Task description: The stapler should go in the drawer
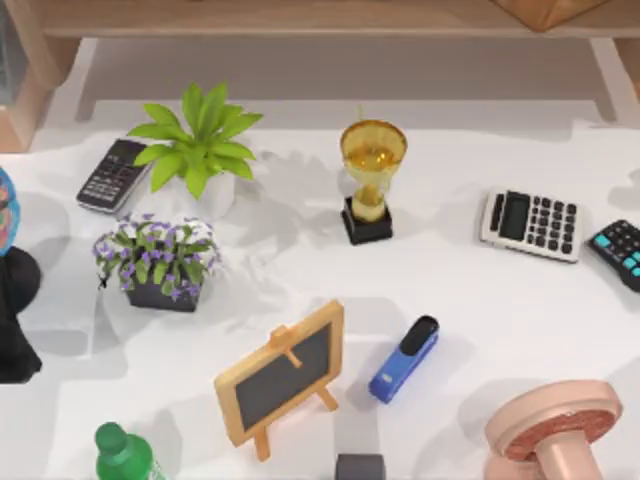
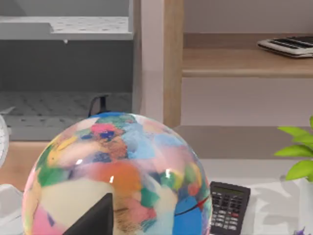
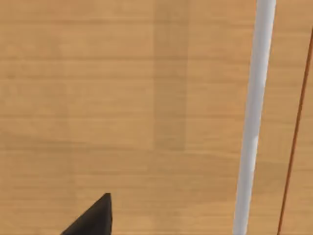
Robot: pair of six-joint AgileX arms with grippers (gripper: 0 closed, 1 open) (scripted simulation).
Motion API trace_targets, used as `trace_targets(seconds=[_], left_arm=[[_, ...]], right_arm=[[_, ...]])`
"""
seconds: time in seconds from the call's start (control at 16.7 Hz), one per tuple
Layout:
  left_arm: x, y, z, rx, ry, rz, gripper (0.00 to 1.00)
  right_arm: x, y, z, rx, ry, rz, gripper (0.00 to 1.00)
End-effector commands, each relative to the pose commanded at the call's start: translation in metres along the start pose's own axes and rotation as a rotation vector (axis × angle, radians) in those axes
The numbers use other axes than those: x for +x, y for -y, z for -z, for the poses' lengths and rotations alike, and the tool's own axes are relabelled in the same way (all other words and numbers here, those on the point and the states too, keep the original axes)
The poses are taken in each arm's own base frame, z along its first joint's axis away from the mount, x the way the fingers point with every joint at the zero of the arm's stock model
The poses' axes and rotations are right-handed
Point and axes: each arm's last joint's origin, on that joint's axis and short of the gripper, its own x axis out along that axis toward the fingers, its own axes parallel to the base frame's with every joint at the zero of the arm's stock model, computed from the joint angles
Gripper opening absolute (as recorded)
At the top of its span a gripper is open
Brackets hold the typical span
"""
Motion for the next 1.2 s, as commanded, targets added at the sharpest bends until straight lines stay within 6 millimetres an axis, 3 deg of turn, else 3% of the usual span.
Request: trace_targets(seconds=[0.42,1.2], left_arm=[[0.0000,0.0000,0.0000,0.000,0.000,0.000,1.00],[0.0000,0.0000,0.0000,0.000,0.000,0.000,1.00]], right_arm=[[0.0141,-0.0001,0.0006,0.000,0.000,0.000,1.00],[0.0141,-0.0001,0.0006,0.000,0.000,0.000,0.02]])
